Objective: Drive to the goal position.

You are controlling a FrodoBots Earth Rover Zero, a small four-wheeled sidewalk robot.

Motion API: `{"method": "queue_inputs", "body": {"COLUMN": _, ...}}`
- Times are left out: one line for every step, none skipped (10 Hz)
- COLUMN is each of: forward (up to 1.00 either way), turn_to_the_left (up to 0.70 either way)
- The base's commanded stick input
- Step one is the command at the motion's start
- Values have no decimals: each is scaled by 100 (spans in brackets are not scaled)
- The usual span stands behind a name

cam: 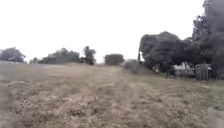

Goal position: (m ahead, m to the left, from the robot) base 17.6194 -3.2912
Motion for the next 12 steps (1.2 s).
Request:
{"method": "queue_inputs", "body": {"forward": 68, "turn_to_the_left": 2}}
{"method": "queue_inputs", "body": {"forward": 68, "turn_to_the_left": 2}}
{"method": "queue_inputs", "body": {"forward": 68, "turn_to_the_left": 2}}
{"method": "queue_inputs", "body": {"forward": 68, "turn_to_the_left": 2}}
{"method": "queue_inputs", "body": {"forward": 68, "turn_to_the_left": 2}}
{"method": "queue_inputs", "body": {"forward": 68, "turn_to_the_left": 2}}
{"method": "queue_inputs", "body": {"forward": 68, "turn_to_the_left": 2}}
{"method": "queue_inputs", "body": {"forward": 68, "turn_to_the_left": 2}}
{"method": "queue_inputs", "body": {"forward": 68, "turn_to_the_left": 2}}
{"method": "queue_inputs", "body": {"forward": 68, "turn_to_the_left": 5}}
{"method": "queue_inputs", "body": {"forward": 68, "turn_to_the_left": 8}}
{"method": "queue_inputs", "body": {"forward": 68, "turn_to_the_left": 10}}
